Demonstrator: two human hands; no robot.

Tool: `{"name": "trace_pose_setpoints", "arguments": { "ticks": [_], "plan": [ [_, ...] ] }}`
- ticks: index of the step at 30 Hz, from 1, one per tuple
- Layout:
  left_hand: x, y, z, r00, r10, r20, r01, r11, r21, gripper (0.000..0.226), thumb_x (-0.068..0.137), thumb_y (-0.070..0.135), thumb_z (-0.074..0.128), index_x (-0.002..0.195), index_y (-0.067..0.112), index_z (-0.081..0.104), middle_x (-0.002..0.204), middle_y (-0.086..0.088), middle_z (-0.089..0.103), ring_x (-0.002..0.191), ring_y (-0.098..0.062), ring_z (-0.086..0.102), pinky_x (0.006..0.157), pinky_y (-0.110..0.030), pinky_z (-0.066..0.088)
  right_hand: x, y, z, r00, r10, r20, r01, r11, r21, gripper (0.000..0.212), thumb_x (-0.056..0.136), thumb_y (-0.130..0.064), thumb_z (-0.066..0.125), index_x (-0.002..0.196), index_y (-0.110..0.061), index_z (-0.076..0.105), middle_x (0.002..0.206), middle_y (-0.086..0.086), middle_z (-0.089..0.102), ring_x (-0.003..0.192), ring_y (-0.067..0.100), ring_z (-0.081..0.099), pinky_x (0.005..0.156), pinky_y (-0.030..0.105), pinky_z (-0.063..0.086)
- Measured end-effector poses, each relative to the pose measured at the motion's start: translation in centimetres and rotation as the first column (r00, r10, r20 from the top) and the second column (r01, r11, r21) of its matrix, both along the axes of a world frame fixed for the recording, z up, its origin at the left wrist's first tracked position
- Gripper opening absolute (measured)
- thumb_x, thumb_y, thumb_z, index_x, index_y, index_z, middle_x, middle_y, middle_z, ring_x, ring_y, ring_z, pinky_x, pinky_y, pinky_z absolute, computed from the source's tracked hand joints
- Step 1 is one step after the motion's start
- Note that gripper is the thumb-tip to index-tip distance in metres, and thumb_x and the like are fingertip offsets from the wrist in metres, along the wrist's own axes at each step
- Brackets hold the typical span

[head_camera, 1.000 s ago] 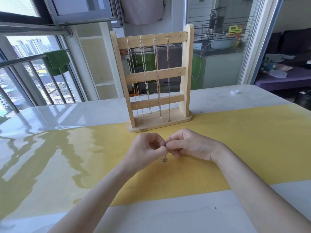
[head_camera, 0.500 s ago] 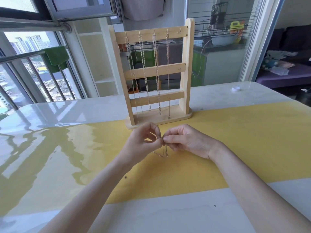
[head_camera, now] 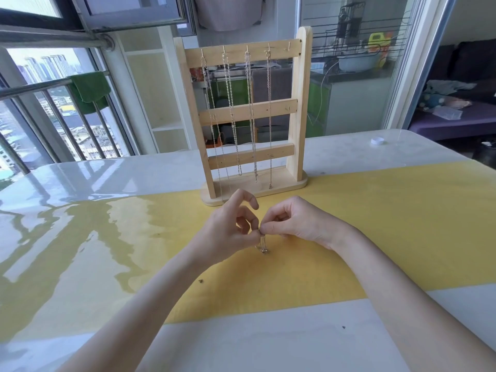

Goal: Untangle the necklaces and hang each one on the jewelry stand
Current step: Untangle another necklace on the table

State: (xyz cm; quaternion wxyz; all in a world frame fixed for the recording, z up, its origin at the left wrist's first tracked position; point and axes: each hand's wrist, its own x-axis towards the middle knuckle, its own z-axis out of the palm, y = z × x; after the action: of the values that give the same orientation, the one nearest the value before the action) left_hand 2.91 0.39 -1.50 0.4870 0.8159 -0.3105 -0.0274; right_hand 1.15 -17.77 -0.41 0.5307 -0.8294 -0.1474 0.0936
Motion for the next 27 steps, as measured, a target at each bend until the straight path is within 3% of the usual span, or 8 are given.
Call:
{"name": "trace_pose_setpoints", "arguments": {
  "ticks": [5, 11, 15, 18, 21, 27],
  "plan": [
    [-0.5, -0.2, -0.1, 0.997, 0.048, 0.068, -0.048, 0.999, -0.012, 0.036, 0.068, 0.013, 0.064, 0.09, 0.025, 0.038, 0.066, 0.009, 0.059, 0.057, -0.011, 0.045, 0.057, -0.024, 0.041, 0.1, -0.1, -0.2, 1.0, 0.016, -0.007, -0.015, 0.999, 0.038, 0.007, 0.084, -0.016, 0.071, 0.08, -0.011, 0.073, 0.068, 0.009, 0.05, 0.057, 0.011, 0.039, 0.06, 0.023, 0.033],
    [-0.6, -0.4, -0.5, 0.982, 0.111, 0.15, -0.112, 0.994, -0.005, 0.042, 0.071, -0.003, 0.066, 0.088, 0.018, 0.034, 0.065, 0.005, 0.056, 0.054, -0.011, 0.04, 0.055, -0.024, 0.04, -0.1, 0.0, -0.2, 0.999, 0.037, -0.028, -0.035, 0.998, 0.059, 0.01, 0.085, -0.017, 0.069, 0.083, -0.009, 0.072, 0.062, 0.001, 0.049, 0.056, 0.008, 0.04, 0.06, 0.02, 0.034],
    [-0.8, -0.5, -0.1, 0.992, 0.126, 0.016, -0.124, 0.988, -0.091, 0.033, 0.063, 0.009, 0.06, 0.085, 0.018, 0.037, 0.06, 0.01, 0.055, 0.053, -0.009, 0.042, 0.054, -0.021, 0.04, -0.2, -0.3, -0.2, 0.998, 0.02, -0.055, -0.014, 0.995, 0.1, 0.011, 0.087, -0.017, 0.066, 0.083, -0.008, 0.069, 0.058, -0.002, 0.05, 0.054, 0.007, 0.042, 0.058, 0.018, 0.035],
    [-1.1, -0.7, 0.2, 0.973, 0.109, -0.205, -0.157, 0.958, -0.238, 0.03, 0.06, 0.01, 0.055, 0.086, 0.015, 0.041, 0.058, 0.012, 0.056, 0.053, -0.007, 0.047, 0.055, -0.017, 0.043, 0.0, -0.4, -0.4, 0.997, -0.013, -0.076, 0.025, 0.988, 0.151, 0.011, 0.088, -0.017, 0.064, 0.083, -0.008, 0.068, 0.055, -0.004, 0.05, 0.054, 0.008, 0.043, 0.059, 0.017, 0.037],
    [-1.1, -0.7, 0.3, 0.93, 0.054, -0.362, -0.197, 0.908, -0.37, 0.028, 0.064, 0.009, 0.055, 0.09, 0.013, 0.045, 0.062, 0.007, 0.057, 0.056, -0.011, 0.046, 0.058, -0.021, 0.043, 0.1, -0.5, -0.3, 0.997, -0.031, -0.07, 0.046, 0.972, 0.229, 0.013, 0.088, -0.015, 0.063, 0.076, -0.011, 0.068, 0.056, -0.004, 0.048, 0.055, 0.01, 0.043, 0.06, 0.019, 0.038],
    [-0.6, -0.5, 0.3, 0.852, -0.062, -0.52, -0.235, 0.842, -0.486, 0.022, 0.072, 0.011, 0.059, 0.089, 0.012, 0.046, 0.062, 0.003, 0.051, 0.055, -0.011, 0.045, 0.055, -0.019, 0.044, -0.1, 0.8, 0.2, 0.993, -0.097, 0.065, 0.073, 0.949, 0.308, 0.008, 0.083, -0.014, 0.07, 0.083, -0.006, 0.07, 0.06, -0.004, 0.056, 0.057, 0.008, 0.044, 0.061, 0.016, 0.041]
  ]
}}
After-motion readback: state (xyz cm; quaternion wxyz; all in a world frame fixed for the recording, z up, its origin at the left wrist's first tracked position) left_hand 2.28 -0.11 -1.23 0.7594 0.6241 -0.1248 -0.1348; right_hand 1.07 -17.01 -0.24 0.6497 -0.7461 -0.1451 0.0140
